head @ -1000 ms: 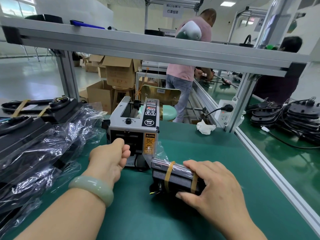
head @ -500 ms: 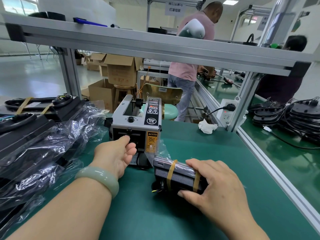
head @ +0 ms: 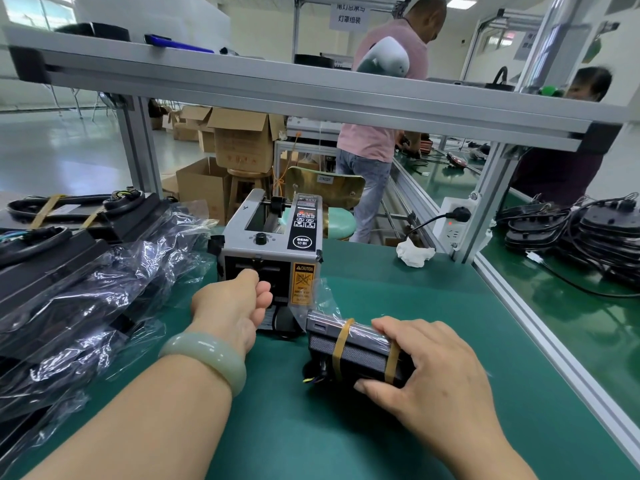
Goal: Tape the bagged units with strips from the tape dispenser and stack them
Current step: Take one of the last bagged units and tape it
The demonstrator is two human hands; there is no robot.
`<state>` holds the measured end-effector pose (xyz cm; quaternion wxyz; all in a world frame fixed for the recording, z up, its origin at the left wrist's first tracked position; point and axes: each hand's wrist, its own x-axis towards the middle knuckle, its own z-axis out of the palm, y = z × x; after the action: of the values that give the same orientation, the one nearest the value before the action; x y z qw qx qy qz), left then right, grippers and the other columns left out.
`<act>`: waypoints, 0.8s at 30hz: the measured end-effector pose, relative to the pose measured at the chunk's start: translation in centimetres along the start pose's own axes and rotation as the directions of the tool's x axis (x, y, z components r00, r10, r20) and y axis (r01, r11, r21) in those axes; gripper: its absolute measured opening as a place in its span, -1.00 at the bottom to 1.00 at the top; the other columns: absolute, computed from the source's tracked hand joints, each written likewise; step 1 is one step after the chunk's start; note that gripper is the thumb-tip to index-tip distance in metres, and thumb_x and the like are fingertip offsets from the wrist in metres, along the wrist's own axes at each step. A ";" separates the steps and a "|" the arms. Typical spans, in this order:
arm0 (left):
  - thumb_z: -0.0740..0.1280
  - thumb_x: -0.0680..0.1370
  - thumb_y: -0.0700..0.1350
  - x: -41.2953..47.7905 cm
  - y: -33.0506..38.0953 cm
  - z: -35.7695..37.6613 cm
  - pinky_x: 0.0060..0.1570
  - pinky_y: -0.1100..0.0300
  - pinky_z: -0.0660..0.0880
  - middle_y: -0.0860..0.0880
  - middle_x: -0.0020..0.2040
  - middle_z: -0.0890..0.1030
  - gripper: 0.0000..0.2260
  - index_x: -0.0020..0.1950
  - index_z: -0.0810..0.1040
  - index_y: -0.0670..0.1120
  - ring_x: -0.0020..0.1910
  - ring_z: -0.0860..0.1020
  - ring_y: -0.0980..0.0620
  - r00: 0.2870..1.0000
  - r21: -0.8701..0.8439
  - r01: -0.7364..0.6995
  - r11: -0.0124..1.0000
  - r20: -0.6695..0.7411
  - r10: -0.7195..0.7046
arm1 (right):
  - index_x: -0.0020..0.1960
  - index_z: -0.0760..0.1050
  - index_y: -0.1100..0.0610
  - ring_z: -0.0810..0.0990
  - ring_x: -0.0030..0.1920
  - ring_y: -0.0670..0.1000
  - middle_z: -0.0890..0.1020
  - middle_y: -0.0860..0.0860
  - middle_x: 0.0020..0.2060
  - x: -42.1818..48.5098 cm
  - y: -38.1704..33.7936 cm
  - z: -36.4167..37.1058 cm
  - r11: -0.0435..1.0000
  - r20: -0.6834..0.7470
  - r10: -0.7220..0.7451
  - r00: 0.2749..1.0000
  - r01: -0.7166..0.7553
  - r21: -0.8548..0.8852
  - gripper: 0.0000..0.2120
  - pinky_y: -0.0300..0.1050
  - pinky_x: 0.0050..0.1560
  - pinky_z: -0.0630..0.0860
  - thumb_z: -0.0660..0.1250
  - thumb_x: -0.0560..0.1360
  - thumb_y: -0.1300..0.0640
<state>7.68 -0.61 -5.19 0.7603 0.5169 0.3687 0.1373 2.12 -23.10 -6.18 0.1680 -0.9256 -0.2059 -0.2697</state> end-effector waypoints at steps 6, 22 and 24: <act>0.33 0.55 -0.12 -3.0 -0.6 -2.9 -0.62 0.40 0.38 0.06 -0.52 0.57 -0.88 -0.18 0.52 -0.08 -0.59 0.49 0.21 0.964 -0.108 0.050 0.993 0.265 -0.020 | 0.00 0.60 -0.08 0.54 -0.26 0.02 0.63 -0.18 -0.21 0.0 0.0 0.0 1.000 -0.001 -0.008 1.000 0.008 -0.003 -0.37 -0.08 -0.26 0.51 0.63 -0.03 -0.17; 0.40 0.47 -0.09 -8.4 -4.7 -3.1 0.07 0.02 0.50 0.03 -0.31 0.60 -0.83 -0.33 0.67 0.07 -0.17 0.51 0.05 0.902 0.078 -0.297 0.952 0.350 0.253 | -0.03 0.62 -0.05 0.52 -0.30 0.05 0.62 -0.14 -0.25 -0.2 -0.9 0.1 1.000 -0.013 0.000 1.000 0.000 -0.026 -0.38 -0.04 -0.31 0.52 0.64 -0.06 -0.14; 0.40 0.48 -0.09 -8.6 -4.8 -2.8 -0.01 0.08 0.50 0.04 -0.33 0.59 -0.81 -0.34 0.66 0.07 -0.21 0.50 0.07 0.907 0.082 -0.297 0.951 0.335 0.255 | -0.03 0.62 -0.05 0.52 -0.31 0.05 0.62 -0.14 -0.25 -0.2 -1.0 0.2 0.999 -0.012 0.003 1.000 -0.004 -0.034 -0.38 -0.05 -0.31 0.52 0.64 -0.06 -0.14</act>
<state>-1.03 -5.78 -6.39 0.7473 0.6280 0.1716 0.1333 1.59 -22.23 -6.21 0.1538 -0.9270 -0.1985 -0.2784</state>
